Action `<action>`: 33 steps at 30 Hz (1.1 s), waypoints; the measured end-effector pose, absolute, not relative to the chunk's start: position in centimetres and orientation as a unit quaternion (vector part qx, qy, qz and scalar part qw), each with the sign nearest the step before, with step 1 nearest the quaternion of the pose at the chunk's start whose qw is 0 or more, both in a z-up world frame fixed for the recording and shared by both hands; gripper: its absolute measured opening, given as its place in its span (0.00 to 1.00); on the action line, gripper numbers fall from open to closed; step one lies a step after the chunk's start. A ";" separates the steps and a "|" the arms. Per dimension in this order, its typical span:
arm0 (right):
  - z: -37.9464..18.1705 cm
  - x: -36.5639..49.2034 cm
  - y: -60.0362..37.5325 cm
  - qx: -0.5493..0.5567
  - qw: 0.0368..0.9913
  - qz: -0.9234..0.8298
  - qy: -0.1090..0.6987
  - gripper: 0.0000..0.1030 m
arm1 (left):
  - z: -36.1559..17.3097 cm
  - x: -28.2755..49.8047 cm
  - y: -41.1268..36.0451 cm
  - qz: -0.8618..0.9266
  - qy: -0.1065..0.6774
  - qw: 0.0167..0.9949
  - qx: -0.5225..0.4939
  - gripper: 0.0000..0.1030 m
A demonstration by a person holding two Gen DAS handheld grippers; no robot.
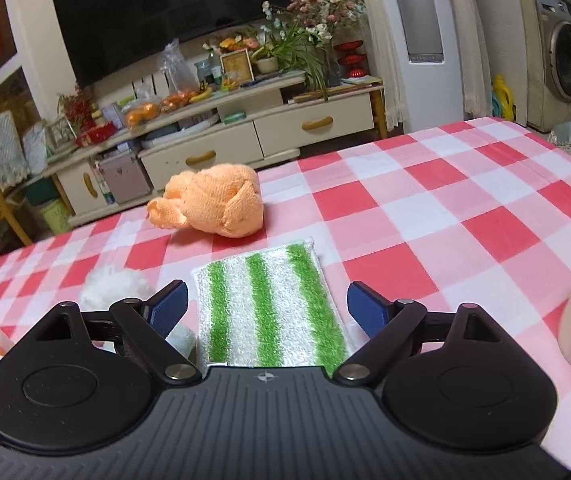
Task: Organize soft objects
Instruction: 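Grasp the floral-print plush with the left tool while the right tool grasps the green-striped scrubber pad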
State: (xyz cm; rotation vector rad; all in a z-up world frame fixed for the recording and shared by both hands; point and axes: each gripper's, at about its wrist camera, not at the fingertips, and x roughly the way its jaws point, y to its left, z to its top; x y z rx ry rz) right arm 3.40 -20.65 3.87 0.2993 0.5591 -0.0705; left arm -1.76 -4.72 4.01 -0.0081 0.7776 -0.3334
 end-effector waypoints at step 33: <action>1.8 2.5 -18.0 0.029 0.942 0.014 0.333 1.00 | 3.5 -3.1 -2.5 -0.184 0.393 0.901 -0.022 0.60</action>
